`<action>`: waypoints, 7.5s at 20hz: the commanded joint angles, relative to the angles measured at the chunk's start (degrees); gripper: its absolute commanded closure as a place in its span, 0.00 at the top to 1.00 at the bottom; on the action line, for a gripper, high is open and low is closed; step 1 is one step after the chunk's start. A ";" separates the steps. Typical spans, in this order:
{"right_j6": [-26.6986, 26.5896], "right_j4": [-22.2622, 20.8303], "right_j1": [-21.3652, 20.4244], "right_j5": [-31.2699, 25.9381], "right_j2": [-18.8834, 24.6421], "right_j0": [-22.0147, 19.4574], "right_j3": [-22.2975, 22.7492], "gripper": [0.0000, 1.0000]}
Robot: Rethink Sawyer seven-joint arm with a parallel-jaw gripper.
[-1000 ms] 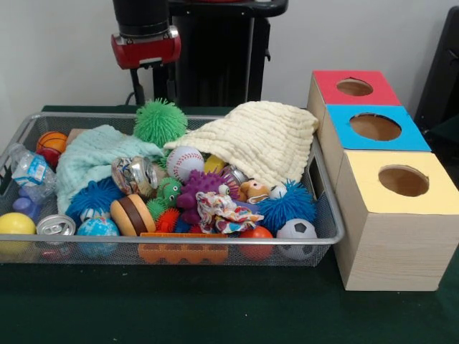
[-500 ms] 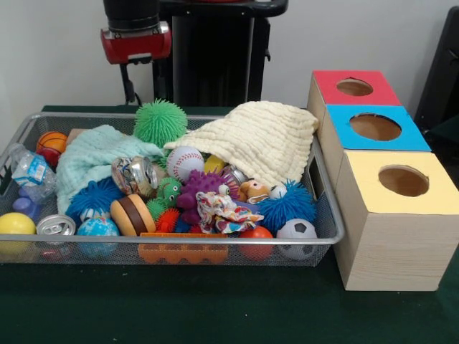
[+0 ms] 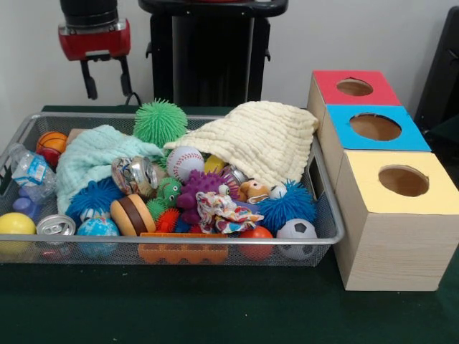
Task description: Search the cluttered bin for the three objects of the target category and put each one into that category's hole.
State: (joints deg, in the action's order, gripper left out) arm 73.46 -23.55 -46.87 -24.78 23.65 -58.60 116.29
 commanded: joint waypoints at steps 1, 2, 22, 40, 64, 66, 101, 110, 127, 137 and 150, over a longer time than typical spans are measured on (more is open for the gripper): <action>-6.83 0.65 5.03 -9.68 6.62 -2.06 -10.12 1.00; -6.83 0.36 5.36 -9.84 6.88 -2.24 -10.44 1.00; -9.25 1.04 6.39 -16.90 12.03 -7.10 -14.07 1.00; -9.78 -4.11 10.47 -17.57 13.76 -6.31 -23.14 1.00; -9.53 -6.91 19.01 -14.97 14.45 -5.31 -28.10 1.00; -9.99 -7.34 20.14 -15.18 14.52 -5.20 -28.80 1.00; -15.64 -11.48 27.36 -22.82 15.46 -3.48 -37.92 1.00; -17.91 -10.87 23.54 -33.94 14.69 0.86 -43.54 1.00; -20.24 -10.29 23.17 -41.75 16.74 3.20 -47.94 1.00; -23.34 -10.81 28.31 -44.18 16.84 7.30 -56.08 1.00; -20.28 -8.50 20.09 -37.30 14.78 -0.73 -39.98 1.00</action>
State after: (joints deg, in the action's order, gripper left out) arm 69.03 -31.94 -23.12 -62.11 37.81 -54.24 66.87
